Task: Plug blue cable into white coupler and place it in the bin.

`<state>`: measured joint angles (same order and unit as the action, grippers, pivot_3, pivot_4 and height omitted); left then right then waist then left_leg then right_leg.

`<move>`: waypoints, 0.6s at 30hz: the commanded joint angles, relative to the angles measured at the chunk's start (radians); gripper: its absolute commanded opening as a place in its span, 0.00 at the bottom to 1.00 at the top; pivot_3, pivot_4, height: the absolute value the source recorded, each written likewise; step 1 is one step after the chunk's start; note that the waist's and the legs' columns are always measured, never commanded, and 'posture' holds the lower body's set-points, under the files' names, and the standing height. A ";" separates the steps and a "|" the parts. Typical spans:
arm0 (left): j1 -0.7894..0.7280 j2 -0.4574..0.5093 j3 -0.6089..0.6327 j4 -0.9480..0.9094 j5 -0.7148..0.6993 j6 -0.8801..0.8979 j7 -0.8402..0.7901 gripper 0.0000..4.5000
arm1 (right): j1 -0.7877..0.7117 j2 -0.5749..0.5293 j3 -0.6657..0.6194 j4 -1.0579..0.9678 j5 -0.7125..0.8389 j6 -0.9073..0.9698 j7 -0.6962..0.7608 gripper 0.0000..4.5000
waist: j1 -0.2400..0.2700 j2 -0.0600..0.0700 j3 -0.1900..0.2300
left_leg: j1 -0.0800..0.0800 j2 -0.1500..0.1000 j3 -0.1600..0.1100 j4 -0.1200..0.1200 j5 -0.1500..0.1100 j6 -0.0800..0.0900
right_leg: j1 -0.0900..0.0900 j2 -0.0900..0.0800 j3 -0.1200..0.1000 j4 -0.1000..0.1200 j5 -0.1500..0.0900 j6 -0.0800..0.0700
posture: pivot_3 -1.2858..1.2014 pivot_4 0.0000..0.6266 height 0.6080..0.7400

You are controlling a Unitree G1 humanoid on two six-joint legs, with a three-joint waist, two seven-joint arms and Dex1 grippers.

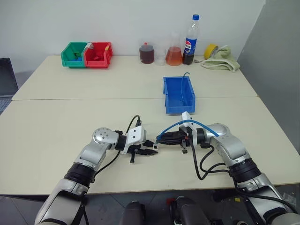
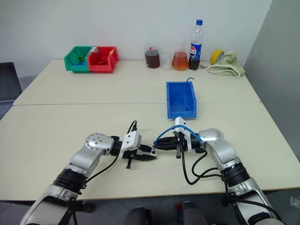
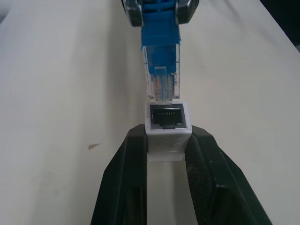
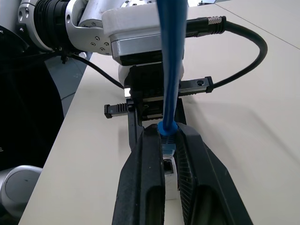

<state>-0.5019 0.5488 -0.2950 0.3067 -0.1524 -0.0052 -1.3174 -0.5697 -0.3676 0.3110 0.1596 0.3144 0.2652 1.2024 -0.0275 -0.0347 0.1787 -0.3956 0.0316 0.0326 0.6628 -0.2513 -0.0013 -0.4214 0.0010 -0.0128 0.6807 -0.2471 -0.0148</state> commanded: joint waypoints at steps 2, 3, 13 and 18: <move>0.001 0.009 0.009 -0.021 0.006 0.017 0.003 0.17 | -0.024 0.011 0.018 0.004 -0.030 -0.043 0.024 0.02 | 0.000 0.000 0.000 | 0.000 0.000 0.000 0.000 0.000 0.000 | 0.000 0.000 0.000 0.000 0.000 0.000 | 0.52 0.24 1.00; 0.001 0.010 0.009 -0.020 0.006 0.019 0.003 0.17 | -0.025 0.013 0.020 0.008 -0.034 -0.045 0.025 0.02 | 0.000 0.000 0.000 | 0.000 0.000 0.000 0.000 0.000 0.000 | 0.000 0.000 0.000 0.000 0.000 0.000 | 0.52 0.24 1.00; 0.007 0.008 0.007 -0.021 0.009 0.023 0.006 0.17 | -0.043 0.020 0.039 0.053 -0.084 -0.089 0.035 0.02 | 0.000 0.000 0.000 | 0.000 0.000 0.000 0.000 0.000 0.000 | 0.000 0.000 0.000 0.000 0.000 0.000 | 0.52 0.24 1.00; 0.007 0.008 0.009 -0.021 0.008 0.025 0.009 0.17 | -0.057 0.018 0.032 0.071 -0.084 -0.096 0.046 0.02 | 0.000 0.000 0.000 | 0.000 0.000 0.000 0.000 0.000 0.000 | 0.000 0.000 0.001 0.000 0.000 0.000 | 0.52 0.24 1.00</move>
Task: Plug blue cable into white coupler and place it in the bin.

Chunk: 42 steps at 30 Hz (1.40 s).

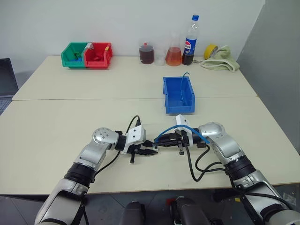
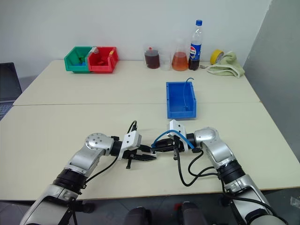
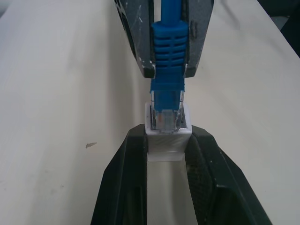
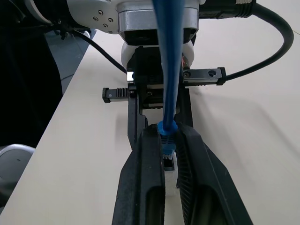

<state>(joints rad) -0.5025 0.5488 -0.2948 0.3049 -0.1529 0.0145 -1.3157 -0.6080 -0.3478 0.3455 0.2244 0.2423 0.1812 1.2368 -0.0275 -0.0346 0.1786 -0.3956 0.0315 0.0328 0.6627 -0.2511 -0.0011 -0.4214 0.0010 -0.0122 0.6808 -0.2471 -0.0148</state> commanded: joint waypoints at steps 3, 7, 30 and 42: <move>0.009 0.009 0.009 -0.019 0.008 0.004 0.007 0.17 | -0.028 -0.009 -0.005 0.014 -0.015 -0.017 0.024 0.02 | 0.000 0.000 0.000 | 0.000 0.000 0.000 0.000 0.000 0.000 | 0.000 0.000 0.000 0.000 0.000 0.000 | 0.52 0.24 1.00; 0.010 0.008 0.010 -0.017 0.008 0.003 0.009 0.17 | -0.034 -0.018 -0.003 0.020 -0.023 -0.020 0.036 0.02 | 0.000 0.000 0.000 | 0.000 0.000 0.000 0.000 0.000 0.000 | 0.000 0.000 0.000 0.000 0.000 0.000 | 0.52 0.24 1.00; 0.001 -0.005 0.010 -0.004 0.011 -0.005 0.021 0.17 | -0.029 -0.029 0.050 0.045 -0.113 -0.046 0.018 0.02 | 0.000 0.000 0.000 | 0.001 0.000 0.000 0.000 0.000 0.000 | 0.001 0.000 0.000 0.000 0.000 0.000 | 0.52 0.24 1.00; 0.011 0.000 0.013 -0.015 0.007 0.002 0.027 0.17 | 0.004 -0.048 0.096 0.054 -0.147 -0.036 0.017 0.02 | 0.001 0.001 -0.002 | 0.003 0.000 0.000 0.000 0.000 0.000 | 0.002 0.000 0.000 0.000 0.000 0.000 | 0.52 0.24 1.00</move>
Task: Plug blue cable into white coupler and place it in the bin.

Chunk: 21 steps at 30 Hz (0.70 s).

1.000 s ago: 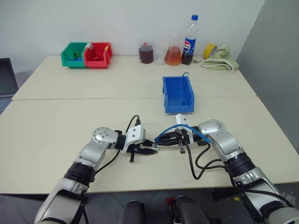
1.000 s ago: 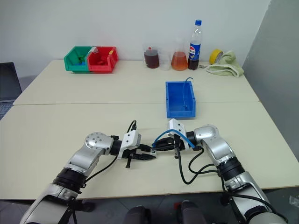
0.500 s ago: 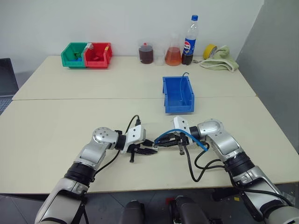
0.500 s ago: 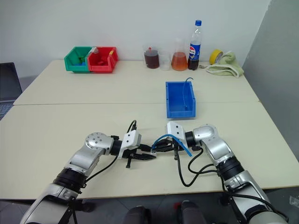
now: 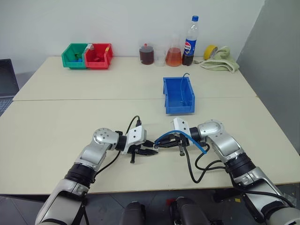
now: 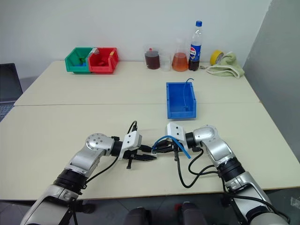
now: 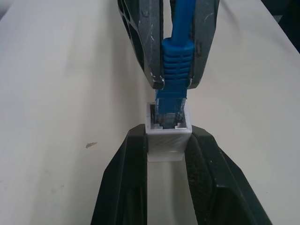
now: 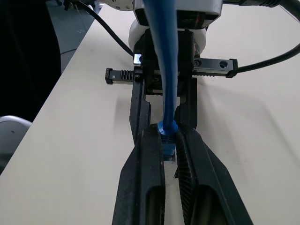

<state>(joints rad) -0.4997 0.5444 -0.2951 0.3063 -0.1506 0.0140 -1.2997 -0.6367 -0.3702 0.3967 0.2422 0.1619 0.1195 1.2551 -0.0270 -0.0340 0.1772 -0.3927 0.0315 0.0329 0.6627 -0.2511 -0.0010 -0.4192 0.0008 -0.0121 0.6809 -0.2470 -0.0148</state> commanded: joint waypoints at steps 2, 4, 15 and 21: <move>0.008 0.005 0.014 -0.019 0.003 0.006 0.010 0.17 | 0.032 -0.027 0.046 0.036 -0.069 0.030 -0.003 0.02 | 0.000 0.000 -0.001 | 0.000 0.000 0.000 0.000 0.000 0.000 | 0.000 0.000 0.000 0.000 0.000 0.000 | 0.52 0.24 1.00; 0.006 0.004 0.014 -0.020 0.002 0.007 0.009 0.17 | 0.031 -0.029 0.048 0.036 -0.070 0.031 -0.003 0.02 | 0.000 0.000 -0.001 | 0.001 0.000 0.000 0.000 0.000 0.000 | 0.000 0.000 0.000 0.000 0.000 0.000 | 0.52 0.24 1.00; 0.002 0.003 0.012 -0.016 0.004 0.001 0.007 0.17 | 0.045 -0.035 0.070 0.001 -0.064 0.097 -0.010 0.02 | 0.000 0.001 -0.001 | 0.001 0.000 0.000 0.000 0.000 0.000 | 0.000 0.000 0.000 0.000 0.000 0.000 | 0.52 0.24 1.00; 0.007 0.002 0.014 -0.022 0.004 0.001 0.013 0.17 | 0.057 -0.041 0.080 -0.009 -0.062 0.111 0.003 0.02 | 0.000 0.001 -0.002 | 0.001 0.000 0.000 0.000 0.000 0.000 | 0.000 0.000 0.000 0.000 0.000 0.000 | 0.52 0.24 1.00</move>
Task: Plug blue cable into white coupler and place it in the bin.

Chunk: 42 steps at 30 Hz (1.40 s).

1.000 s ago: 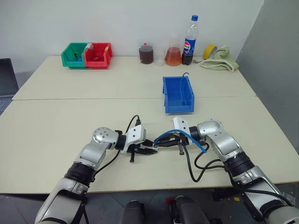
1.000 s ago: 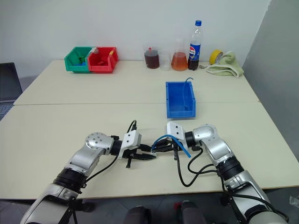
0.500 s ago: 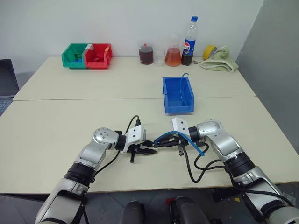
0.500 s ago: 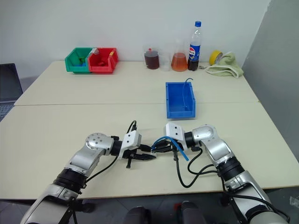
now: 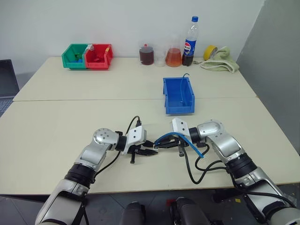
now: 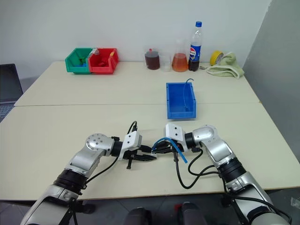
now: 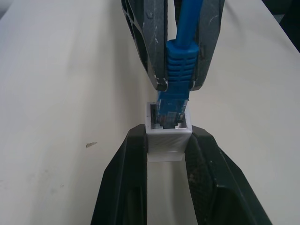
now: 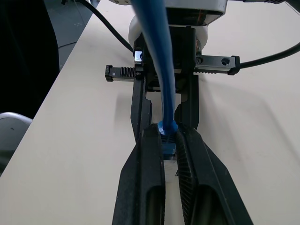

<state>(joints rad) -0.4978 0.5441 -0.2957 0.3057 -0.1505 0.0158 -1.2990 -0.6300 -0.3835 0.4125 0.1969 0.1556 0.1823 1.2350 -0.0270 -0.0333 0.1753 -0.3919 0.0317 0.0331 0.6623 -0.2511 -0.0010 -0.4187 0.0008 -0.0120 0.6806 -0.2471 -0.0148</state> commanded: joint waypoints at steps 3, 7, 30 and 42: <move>0.009 0.002 0.015 -0.027 0.003 0.002 0.014 0.17 | 0.051 -0.022 0.069 0.042 -0.061 0.048 0.020 0.02 | 0.000 0.000 -0.001 | 0.000 0.000 0.000 0.000 0.000 0.000 | 0.000 0.000 0.000 0.000 0.000 0.000 | 0.52 0.24 1.00; 0.016 0.004 0.016 -0.036 0.001 0.005 0.017 0.17 | 0.053 -0.021 0.074 0.041 -0.062 0.056 0.022 0.02 | 0.000 0.000 -0.002 | 0.000 0.000 0.000 -0.001 0.000 0.000 | 0.000 0.000 0.000 -0.001 0.000 0.000 | 0.52 0.24 1.00; 0.013 0.004 0.014 -0.030 -0.004 0.011 0.015 0.25 | 0.023 0.000 0.063 0.077 -0.055 0.058 0.022 0.02 | 0.000 0.000 -0.002 | 0.000 0.000 0.000 -0.001 0.000 0.000 | 0.000 0.000 0.000 -0.001 0.000 0.000 | 0.52 0.24 1.00; 0.045 0.041 0.040 -0.105 -0.041 0.054 -0.019 0.88 | 0.023 -0.002 0.047 0.043 -0.039 0.085 0.014 0.02 | -0.002 0.000 -0.002 | 0.000 0.000 0.000 -0.001 0.000 0.000 | 0.000 0.000 0.000 -0.001 0.000 0.000 | 0.52 0.24 1.00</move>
<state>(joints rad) -0.4623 0.5610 -0.2920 0.2580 -0.1596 0.0598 -1.3033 -0.6412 -0.3723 0.4142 0.2124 0.1563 0.2120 1.2417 -0.0287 -0.0333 0.1734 -0.3917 0.0320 0.0333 0.6609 -0.2512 -0.0009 -0.4190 0.0007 -0.0118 0.6799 -0.2474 -0.0151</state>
